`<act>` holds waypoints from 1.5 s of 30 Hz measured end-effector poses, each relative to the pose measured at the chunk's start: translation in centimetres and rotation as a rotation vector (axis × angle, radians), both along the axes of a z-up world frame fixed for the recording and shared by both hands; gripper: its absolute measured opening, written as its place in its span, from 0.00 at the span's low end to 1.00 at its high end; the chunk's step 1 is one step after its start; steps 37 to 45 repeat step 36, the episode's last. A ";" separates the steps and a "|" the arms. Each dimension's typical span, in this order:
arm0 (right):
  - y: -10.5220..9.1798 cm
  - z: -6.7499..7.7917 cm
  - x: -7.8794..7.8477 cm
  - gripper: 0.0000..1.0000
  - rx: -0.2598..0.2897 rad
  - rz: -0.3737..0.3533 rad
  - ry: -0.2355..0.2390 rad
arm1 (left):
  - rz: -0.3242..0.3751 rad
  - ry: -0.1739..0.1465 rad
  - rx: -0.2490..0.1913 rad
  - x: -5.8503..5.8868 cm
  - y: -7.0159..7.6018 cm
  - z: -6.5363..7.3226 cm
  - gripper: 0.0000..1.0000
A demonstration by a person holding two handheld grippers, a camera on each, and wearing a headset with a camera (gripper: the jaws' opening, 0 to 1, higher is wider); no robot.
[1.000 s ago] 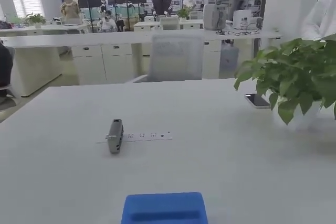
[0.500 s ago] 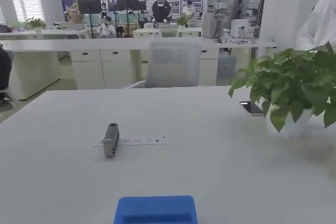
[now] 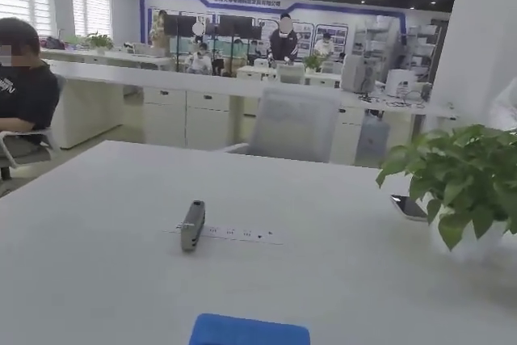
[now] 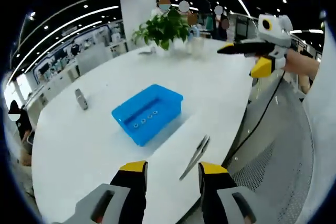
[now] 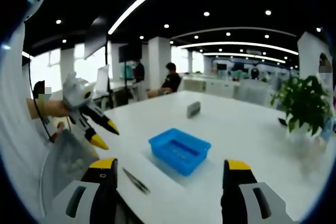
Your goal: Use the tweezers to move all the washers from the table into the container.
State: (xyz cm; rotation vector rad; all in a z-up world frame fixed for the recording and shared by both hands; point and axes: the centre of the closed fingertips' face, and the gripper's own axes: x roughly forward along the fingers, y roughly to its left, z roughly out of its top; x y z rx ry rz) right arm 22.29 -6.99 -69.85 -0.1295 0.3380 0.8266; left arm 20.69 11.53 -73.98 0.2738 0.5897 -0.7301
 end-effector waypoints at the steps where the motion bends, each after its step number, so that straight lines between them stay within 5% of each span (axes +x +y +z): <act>1: -0.1 0.1 0.1 0.82 0.000 -0.005 -0.005 | 0.031 -0.023 -0.054 0.2 0.0 0.9 0.44; 5: -0.6 0.7 0.4 0.84 0.020 -0.033 -0.027 | 0.170 -0.131 -0.322 0.9 1.0 4.9 0.60; 9: -1.4 1.2 0.7 0.88 0.069 -0.079 -0.039 | 0.279 -0.195 -0.393 1.2 3.0 5.9 0.74; 16: -2.7 1.7 0.9 0.95 0.147 -0.135 -0.052 | 0.380 -0.262 -0.431 0.8 4.1 6.8 0.99; 23: -3.8 2.1 1.8 0.99 0.192 -0.176 -0.075 | 0.366 -0.260 -0.397 0.8 3.8 6.8 0.99; 45: -3.3 0.8 2.0 0.99 0.158 -0.183 -0.048 | 0.365 -0.260 -0.380 1.2 4.1 6.7 0.99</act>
